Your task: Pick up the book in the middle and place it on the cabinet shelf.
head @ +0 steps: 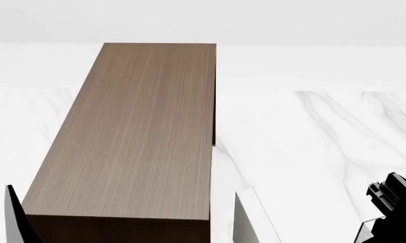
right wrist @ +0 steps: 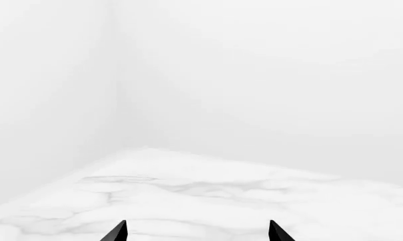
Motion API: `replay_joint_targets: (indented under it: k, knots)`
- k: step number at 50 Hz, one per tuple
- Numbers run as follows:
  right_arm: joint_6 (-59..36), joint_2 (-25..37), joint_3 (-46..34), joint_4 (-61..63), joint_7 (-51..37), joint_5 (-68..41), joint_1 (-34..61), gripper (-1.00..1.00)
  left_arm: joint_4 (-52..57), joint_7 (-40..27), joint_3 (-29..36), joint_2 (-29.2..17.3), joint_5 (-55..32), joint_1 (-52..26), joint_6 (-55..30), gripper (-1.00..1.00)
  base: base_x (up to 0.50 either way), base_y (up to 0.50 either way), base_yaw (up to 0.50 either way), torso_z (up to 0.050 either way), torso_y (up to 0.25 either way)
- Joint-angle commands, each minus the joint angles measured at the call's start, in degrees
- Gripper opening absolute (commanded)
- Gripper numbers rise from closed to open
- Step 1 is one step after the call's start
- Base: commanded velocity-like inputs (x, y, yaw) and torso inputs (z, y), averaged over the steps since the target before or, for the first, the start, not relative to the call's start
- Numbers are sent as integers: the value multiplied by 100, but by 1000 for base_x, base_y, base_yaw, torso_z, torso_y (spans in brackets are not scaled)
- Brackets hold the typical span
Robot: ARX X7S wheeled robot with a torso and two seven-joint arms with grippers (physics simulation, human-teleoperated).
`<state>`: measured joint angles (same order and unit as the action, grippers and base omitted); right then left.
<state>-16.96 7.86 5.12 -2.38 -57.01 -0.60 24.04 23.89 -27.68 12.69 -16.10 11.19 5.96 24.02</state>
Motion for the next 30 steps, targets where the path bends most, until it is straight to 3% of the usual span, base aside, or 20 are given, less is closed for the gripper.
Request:
replay_joint_targets:
  k: [1,30]
  knots:
    - [-22,-117,2,-139,125,46,-56,100,-13,73,-96,73,111,4,1,100,0,0,0,0,0]
    - [-334,-465,-452,-140,-370,51,-180,100,-43,40,-11,-1,57,-35,-63,100,0,0,0,0,0]
